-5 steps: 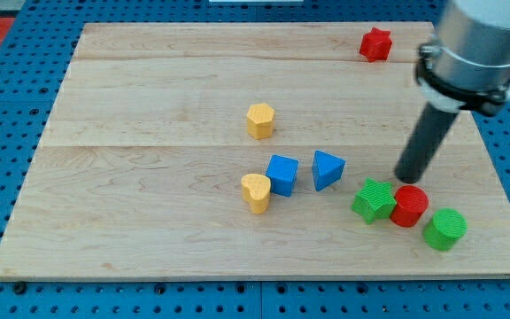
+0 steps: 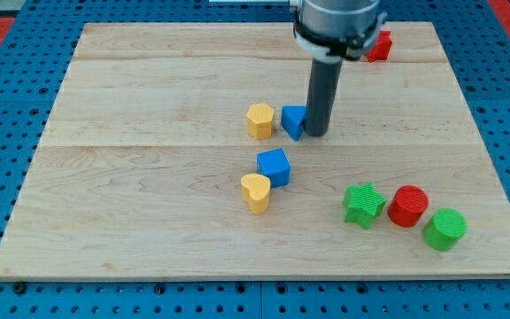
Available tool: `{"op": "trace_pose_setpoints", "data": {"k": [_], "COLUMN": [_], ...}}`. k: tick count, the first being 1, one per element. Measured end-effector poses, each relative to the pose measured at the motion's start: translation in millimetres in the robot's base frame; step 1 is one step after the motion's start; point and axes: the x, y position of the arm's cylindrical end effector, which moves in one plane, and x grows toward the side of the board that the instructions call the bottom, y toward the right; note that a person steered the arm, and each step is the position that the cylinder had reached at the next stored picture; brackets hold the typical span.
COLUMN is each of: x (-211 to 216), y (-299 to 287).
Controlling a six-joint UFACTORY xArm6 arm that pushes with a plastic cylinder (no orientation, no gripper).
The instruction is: Move the blue triangle to the left of the red star
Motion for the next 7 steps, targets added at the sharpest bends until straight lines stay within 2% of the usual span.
{"op": "trace_pose_setpoints", "data": {"k": [2, 3, 4, 5, 6, 7], "x": [22, -38, -84, -95, -113, -78], "y": [-26, -59, -42, 5, 26, 44]}}
